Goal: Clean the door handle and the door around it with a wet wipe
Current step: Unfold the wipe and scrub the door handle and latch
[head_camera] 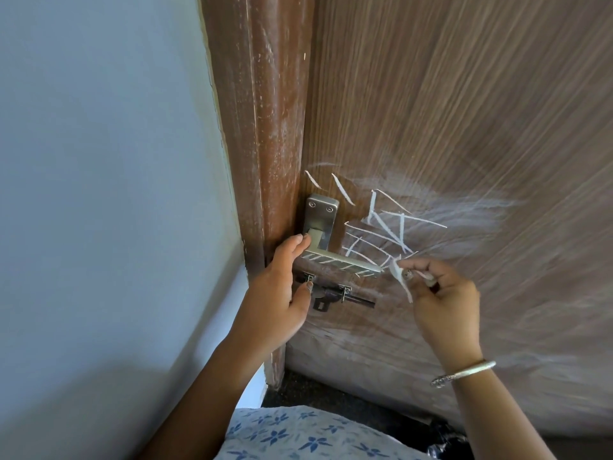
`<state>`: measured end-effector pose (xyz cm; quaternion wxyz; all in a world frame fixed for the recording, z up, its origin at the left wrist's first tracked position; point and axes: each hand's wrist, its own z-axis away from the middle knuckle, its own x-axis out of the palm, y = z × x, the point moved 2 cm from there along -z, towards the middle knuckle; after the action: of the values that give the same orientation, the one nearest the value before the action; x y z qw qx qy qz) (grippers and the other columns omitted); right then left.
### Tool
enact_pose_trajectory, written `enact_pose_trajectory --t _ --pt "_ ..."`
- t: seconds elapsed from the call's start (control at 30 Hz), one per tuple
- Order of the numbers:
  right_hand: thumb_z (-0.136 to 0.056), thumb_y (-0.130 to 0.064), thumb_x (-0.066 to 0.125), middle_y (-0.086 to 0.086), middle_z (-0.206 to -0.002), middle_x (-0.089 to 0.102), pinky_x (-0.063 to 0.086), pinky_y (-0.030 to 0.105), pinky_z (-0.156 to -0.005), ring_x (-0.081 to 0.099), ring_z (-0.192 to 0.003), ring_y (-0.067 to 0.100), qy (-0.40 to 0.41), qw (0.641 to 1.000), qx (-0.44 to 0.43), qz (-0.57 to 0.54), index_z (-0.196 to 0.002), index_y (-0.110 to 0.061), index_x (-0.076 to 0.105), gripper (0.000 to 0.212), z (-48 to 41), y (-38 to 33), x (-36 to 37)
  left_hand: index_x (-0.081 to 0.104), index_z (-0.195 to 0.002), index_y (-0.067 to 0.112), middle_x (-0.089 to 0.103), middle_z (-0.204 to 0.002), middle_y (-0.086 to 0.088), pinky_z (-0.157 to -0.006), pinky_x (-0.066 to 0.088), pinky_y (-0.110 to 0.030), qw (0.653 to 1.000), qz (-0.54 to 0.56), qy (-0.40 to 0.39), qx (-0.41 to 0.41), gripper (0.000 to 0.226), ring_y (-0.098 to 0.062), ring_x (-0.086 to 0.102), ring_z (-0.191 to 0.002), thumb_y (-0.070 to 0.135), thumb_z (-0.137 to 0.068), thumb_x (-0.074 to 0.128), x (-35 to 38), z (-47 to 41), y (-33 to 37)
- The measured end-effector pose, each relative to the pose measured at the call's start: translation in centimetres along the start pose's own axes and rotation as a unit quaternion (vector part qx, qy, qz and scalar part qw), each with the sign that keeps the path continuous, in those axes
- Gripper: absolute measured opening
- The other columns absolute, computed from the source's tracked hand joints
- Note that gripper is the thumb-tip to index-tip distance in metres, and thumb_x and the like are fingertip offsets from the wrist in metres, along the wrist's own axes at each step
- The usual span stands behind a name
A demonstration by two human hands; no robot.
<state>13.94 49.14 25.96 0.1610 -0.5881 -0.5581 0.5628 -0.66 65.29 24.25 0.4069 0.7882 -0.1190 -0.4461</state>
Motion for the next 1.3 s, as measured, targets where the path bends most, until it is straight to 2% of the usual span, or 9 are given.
enact_pose_trajectory --t 0.1,0.23,0.43,0.6,0.7,0.83,1.0,1.13,1.3 --pt "-0.082 -0.004 0.068 -0.014 -0.064 0.069 0.040 0.010 -0.042 0.052 -0.046 0.001 -0.009 0.991 0.047 -0.122 -0.073 -0.036 0.069 0.033 0.6 -0.2 1.2 0.026 -0.141 0.022 0.033 -0.141 0.023 -0.086 0.039 -0.006 1.000 0.008 0.001 0.005 0.066 -0.002 0.050 -0.114 0.007 -0.086 0.059 0.0 0.0 -0.1" --pt "-0.082 -0.005 0.067 -0.025 -0.067 0.068 0.044 0.008 -0.048 0.055 -0.052 -0.002 0.014 0.985 0.079 -0.152 -0.078 -0.031 0.067 0.027 1.1 -0.5 2.4 0.027 -0.140 0.021 0.033 -0.142 0.022 -0.086 0.038 -0.004 1.000 0.012 0.007 0.009 0.065 0.007 0.039 -0.113 0.006 -0.085 0.059 0.1 0.0 -0.2" --pt "-0.084 0.000 0.064 -0.008 -0.070 0.071 0.048 0.011 -0.054 0.065 -0.064 0.001 0.034 0.944 0.205 -0.256 -0.080 -0.020 0.068 0.021 2.3 0.8 3.6 0.029 -0.140 0.022 0.035 -0.140 0.021 -0.088 0.041 -0.008 1.000 0.009 0.017 0.015 0.064 0.008 0.039 -0.114 0.005 -0.085 0.059 0.1 0.0 -0.2" --pt "-0.085 0.001 0.062 -0.004 -0.078 0.074 0.050 0.012 -0.058 0.068 -0.072 0.003 0.060 0.926 0.216 -0.303 -0.084 -0.017 0.068 0.019 2.7 0.5 3.9 0.029 -0.139 0.022 0.035 -0.141 0.020 -0.094 0.040 -0.013 1.000 0.013 0.014 0.014 0.064 0.005 0.038 -0.120 0.006 -0.086 0.059 0.1 0.1 -0.2" --pt "-0.088 0.004 0.055 0.012 -0.093 0.069 0.051 0.020 -0.057 0.066 -0.074 0.014 0.028 0.866 0.305 -0.396 -0.094 -0.008 0.066 0.017 2.8 0.7 4.5 0.028 -0.140 0.022 0.035 -0.141 0.020 -0.093 0.037 -0.009 1.000 0.011 0.014 0.013 0.064 0.005 0.038 -0.120 0.005 -0.085 0.059 0.1 0.0 -0.2" --pt "-0.092 0.005 0.046 0.010 -0.087 0.069 0.052 0.019 -0.055 0.065 -0.067 0.011 0.002 0.785 0.349 -0.512 -0.102 -0.002 0.063 0.021 2.6 0.8 4.8 0.029 -0.139 0.023 0.035 -0.139 0.021 -0.087 0.036 -0.004 1.000 0.013 0.007 0.007 0.065 0.003 0.044 -0.113 0.001 -0.085 0.057 0.2 -0.1 -0.3" --pt "-0.093 0.004 0.038 0.012 -0.076 0.071 0.055 0.022 -0.061 0.067 -0.066 0.015 -0.018 0.655 0.424 -0.625 -0.093 0.001 0.061 0.023 2.7 -0.1 6.6 0.031 -0.138 0.022 0.039 -0.136 0.022 -0.083 0.044 -0.012 1.000 0.017 0.015 0.008 0.067 -0.019 0.060 -0.109 -0.008 -0.082 0.051 0.3 -0.1 -0.9" --pt "-0.091 0.003 0.044 0.014 -0.073 0.071 0.056 0.024 -0.055 0.067 -0.057 0.015 -0.043 0.608 0.448 -0.654 -0.088 0.003 0.061 0.017 3.2 -1.7 8.7 0.032 -0.138 0.019 0.039 -0.139 0.022 -0.085 0.054 -0.032 1.000 0.020 0.015 0.019 0.069 -0.023 0.060 -0.106 -0.012 -0.079 0.048 0.3 -0.2 -0.9" --pt "-0.090 0.007 0.045 0.010 -0.063 0.066 0.054 0.025 -0.049 0.066 -0.052 0.017 -0.060 0.601 0.477 -0.638 -0.079 -0.001 0.057 0.018 2.6 -3.3 10.7 0.032 -0.137 0.017 0.040 -0.141 0.020 -0.090 0.046 -0.017 0.999 0.028 0.014 0.012 0.069 -0.010 0.053 -0.117 -0.014 -0.076 0.046 0.3 -0.3 -1.2"
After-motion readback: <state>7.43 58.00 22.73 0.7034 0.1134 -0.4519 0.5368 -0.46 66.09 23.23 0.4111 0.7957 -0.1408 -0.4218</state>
